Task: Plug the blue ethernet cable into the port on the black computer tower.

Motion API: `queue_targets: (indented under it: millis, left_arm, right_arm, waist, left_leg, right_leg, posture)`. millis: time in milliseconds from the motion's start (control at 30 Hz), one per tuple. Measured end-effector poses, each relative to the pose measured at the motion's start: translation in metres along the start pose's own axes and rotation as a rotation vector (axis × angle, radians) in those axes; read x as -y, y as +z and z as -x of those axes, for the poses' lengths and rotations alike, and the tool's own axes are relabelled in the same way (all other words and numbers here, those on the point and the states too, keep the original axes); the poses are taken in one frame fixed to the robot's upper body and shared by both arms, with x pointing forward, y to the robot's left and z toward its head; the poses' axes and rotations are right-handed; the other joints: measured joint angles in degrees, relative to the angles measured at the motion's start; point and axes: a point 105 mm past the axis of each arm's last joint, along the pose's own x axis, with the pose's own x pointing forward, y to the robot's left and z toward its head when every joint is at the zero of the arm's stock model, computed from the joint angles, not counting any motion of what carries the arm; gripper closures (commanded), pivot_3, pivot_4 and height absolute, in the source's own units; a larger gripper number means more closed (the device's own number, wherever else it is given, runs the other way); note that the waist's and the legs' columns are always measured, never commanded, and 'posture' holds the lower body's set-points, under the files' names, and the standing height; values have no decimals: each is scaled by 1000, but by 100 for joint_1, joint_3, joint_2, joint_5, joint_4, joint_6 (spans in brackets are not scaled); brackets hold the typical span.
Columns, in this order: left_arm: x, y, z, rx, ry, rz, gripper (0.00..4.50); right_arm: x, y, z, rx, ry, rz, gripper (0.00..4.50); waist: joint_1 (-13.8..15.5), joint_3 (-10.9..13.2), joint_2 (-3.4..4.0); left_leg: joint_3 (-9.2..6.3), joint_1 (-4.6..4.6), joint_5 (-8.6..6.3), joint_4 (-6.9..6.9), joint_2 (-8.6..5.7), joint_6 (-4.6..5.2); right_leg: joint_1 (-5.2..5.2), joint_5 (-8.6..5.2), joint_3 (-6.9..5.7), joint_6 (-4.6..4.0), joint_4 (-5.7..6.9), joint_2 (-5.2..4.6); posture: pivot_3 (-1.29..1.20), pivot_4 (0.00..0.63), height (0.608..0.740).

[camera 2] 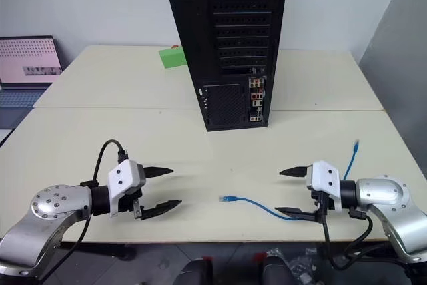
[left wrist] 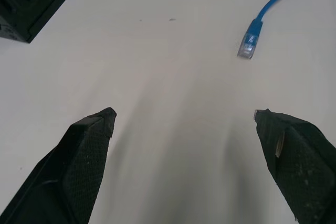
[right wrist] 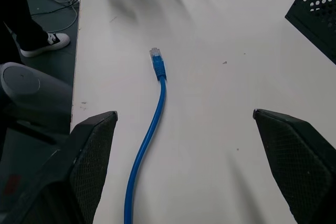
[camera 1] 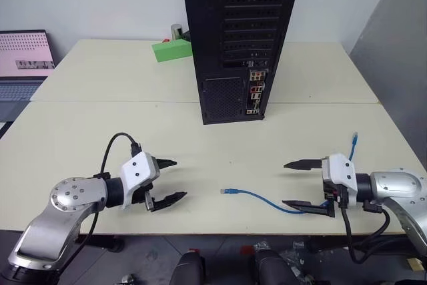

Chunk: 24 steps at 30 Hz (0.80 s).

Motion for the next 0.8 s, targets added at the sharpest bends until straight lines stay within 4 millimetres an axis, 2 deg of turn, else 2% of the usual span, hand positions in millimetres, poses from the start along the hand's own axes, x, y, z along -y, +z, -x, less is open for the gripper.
queue_targets:
  millis: [267, 433, 600, 800]
  left_arm:
    - [12, 1, 3, 10, -26, 6, 0]
    - [17, -2, 4, -3, -32, -5, 0]
    - [22, -6, 5, -25, -52, -20, 0]
    - [27, -3, 5, -7, -90, -47, 0]
  right_arm:
    - [-1, 4, -10, 39, 13, 1, 97]
    - [-6, -1, -27, 44, 44, -5, 97]
    - [-11, -11, -53, 26, 76, 8, 97]
    - [-14, -14, -69, 10, 92, 32, 97]
  waist:
    - [10, 0, -1]
    - [7, 0, -1]
    - [7, 0, -2]
    - [3, 0, -2]
  left_leg:
    - [0, -1, 0, 0, 0, 0]
    - [0, 0, 0, 0, 1, 0]
    - [0, -1, 0, 0, 1, 0]
    - [0, 0, 0, 0, 3, 0]
  right_leg:
    - [0, 1, 0, -2, 0, 0]
    - [-1, 5, -1, -9, 0, 1]
    - [-4, 7, -1, -15, 1, 1]
    - [-4, 9, -1, -18, 2, 2]
  posture:
    - [0, 150, 740]
    - [0, 150, 740]
    - [0, 150, 740]
    - [0, 150, 740]
